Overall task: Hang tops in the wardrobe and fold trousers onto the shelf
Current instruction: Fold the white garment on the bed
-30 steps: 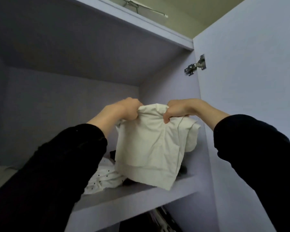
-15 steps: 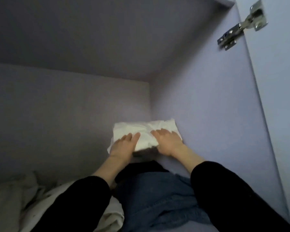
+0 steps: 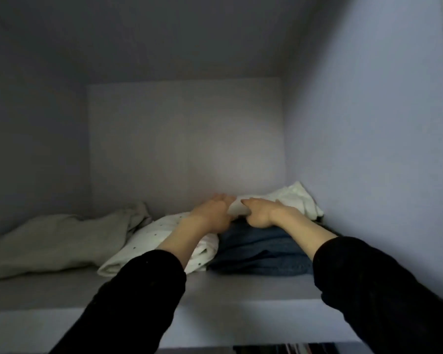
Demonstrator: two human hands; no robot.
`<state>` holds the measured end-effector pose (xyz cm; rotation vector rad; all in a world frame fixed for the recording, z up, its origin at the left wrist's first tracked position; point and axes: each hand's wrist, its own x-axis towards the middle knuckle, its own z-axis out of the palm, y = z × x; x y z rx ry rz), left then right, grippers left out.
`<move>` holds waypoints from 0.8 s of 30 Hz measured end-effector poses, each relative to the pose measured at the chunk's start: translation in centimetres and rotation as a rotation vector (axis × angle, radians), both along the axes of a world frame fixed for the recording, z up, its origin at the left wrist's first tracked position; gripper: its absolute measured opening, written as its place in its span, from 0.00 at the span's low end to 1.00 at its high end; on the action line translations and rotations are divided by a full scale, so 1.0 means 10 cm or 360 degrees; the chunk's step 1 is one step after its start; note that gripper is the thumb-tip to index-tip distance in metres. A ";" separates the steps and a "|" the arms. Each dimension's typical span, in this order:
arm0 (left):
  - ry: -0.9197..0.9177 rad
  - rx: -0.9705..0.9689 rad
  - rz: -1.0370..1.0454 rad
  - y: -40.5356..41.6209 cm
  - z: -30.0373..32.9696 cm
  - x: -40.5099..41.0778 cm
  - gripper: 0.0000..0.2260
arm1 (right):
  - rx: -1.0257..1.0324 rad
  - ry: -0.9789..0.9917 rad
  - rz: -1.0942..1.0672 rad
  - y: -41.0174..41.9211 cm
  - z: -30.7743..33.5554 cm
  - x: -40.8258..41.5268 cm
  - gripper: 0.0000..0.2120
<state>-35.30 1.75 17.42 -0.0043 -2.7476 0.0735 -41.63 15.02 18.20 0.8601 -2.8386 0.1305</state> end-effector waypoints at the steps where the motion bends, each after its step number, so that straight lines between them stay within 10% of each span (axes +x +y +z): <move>1: 0.0070 0.0002 0.0040 -0.06 0.01 0.22 0.24 | -0.0025 -0.0005 0.0058 -0.10 -0.04 0.14 0.30; 15: 0.0506 0.0608 0.0595 -0.82 -1.54 4.88 0.20 | -0.0810 -0.0159 0.1029 -1.04 -1.54 3.99 0.20; 24: 0.0267 0.1076 0.1500 -0.27 -3.24 7.70 0.16 | 0.0037 -0.0853 0.1814 -1.39 -3.19 6.75 0.15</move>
